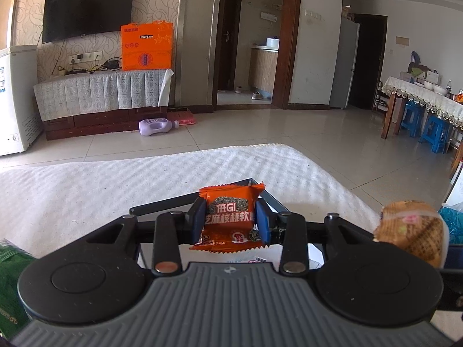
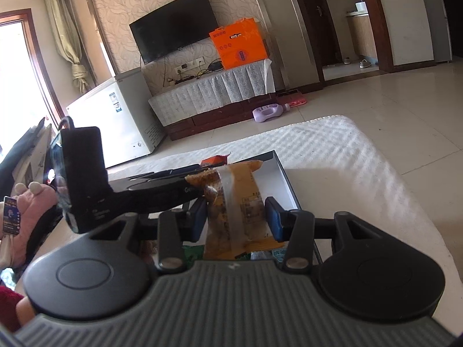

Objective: Organize snacks
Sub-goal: 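Carry the orange packet and the pastry over the grey box with both grippers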

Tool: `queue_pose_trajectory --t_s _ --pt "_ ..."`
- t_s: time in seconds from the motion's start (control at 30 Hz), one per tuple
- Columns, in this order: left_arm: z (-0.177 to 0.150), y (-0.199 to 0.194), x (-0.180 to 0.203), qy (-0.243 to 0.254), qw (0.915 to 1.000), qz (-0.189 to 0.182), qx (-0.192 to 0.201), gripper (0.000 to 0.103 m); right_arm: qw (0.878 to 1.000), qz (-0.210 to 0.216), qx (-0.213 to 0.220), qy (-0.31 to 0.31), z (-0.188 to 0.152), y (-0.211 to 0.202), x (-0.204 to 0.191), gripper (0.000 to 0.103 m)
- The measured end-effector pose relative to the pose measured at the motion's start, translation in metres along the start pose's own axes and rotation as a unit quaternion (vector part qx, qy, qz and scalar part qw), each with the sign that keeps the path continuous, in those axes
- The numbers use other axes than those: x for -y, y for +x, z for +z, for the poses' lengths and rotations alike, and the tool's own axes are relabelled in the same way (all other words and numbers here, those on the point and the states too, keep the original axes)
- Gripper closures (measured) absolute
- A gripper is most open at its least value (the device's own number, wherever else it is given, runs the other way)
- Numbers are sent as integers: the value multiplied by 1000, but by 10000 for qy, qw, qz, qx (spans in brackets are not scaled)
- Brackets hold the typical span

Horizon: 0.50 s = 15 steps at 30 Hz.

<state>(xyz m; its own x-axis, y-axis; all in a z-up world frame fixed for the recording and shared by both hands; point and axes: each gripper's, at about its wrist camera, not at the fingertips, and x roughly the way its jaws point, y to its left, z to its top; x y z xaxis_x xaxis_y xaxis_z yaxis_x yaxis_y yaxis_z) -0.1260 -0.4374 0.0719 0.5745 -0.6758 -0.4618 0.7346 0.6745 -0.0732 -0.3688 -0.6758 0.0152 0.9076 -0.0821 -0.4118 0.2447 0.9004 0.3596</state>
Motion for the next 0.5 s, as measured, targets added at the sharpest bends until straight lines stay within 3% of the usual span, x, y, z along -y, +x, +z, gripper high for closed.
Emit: queue_pose_trajectory --t_s 0.5 --pt "-1 28 -6 -122 9996 -12 -261 60 9999 -90 -90 5 -3 -2 4 56"
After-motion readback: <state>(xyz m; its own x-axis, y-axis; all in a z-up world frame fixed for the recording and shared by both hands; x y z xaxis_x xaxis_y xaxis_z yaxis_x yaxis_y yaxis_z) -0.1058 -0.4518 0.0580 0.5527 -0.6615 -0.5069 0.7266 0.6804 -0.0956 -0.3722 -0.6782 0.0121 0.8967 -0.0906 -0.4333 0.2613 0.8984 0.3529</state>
